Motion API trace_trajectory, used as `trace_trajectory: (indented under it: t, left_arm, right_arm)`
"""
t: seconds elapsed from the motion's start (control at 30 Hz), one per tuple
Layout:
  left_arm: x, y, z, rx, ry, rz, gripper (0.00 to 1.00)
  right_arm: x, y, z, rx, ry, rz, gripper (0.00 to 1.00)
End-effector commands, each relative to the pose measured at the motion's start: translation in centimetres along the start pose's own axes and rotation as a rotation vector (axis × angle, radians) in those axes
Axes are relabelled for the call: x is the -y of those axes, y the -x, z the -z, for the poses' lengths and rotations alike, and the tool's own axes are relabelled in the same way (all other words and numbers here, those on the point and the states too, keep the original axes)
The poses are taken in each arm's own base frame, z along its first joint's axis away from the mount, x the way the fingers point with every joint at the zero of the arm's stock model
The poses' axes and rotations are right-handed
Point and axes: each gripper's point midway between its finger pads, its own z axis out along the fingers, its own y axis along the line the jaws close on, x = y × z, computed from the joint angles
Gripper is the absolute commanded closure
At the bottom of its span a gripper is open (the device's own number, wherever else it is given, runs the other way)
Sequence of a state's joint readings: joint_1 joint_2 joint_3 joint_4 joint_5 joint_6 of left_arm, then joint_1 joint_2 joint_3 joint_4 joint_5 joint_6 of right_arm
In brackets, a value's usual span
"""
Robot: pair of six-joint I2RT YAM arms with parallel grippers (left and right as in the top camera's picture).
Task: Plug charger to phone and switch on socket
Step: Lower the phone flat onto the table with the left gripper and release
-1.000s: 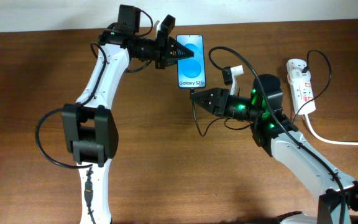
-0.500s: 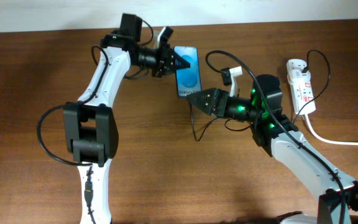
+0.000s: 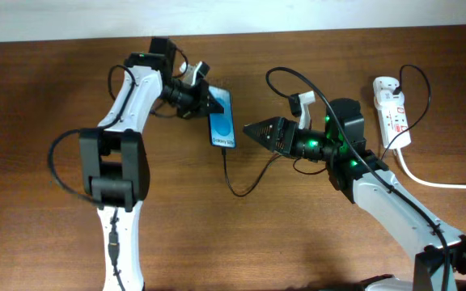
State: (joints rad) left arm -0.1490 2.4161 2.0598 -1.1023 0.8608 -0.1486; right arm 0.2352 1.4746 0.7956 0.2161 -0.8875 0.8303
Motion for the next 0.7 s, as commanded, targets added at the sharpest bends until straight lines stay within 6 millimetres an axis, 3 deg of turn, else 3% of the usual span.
trace_trajectory:
  t: [0.0,0.27,0.33,0.4,0.67]
  left_arm:
    - [-3.7,-0.6,-2.5,-0.057,0.030,0.051,1.00]
    - [-6.4,-0.5,-3.0,-0.058,0.145,0.060,0.99]
    - [-7.2,-0.5,-2.9,-0.053,0.195,0.057,0.89]
    - [-7.6,-0.5,-2.8,-0.051,0.216,0.057,0.71]
    - [-8.9,-0.4,-2.5,-0.044,0.292,0.054,0.45]
  right_arm:
    - [-0.6,0.8,0.3,0.023,0.003,0.032,0.02]
    - [-0.5,0.9,0.3,0.029,-0.002,0.032,0.02]
    - [-0.5,0.9,0.3,0.029,-0.002,0.032,0.02]
    - [-0.5,0.9,0.3,0.029,-0.002,0.032,0.02]
    - [-0.4,0.9,0.3,0.028,-0.002,0.031,0.02]
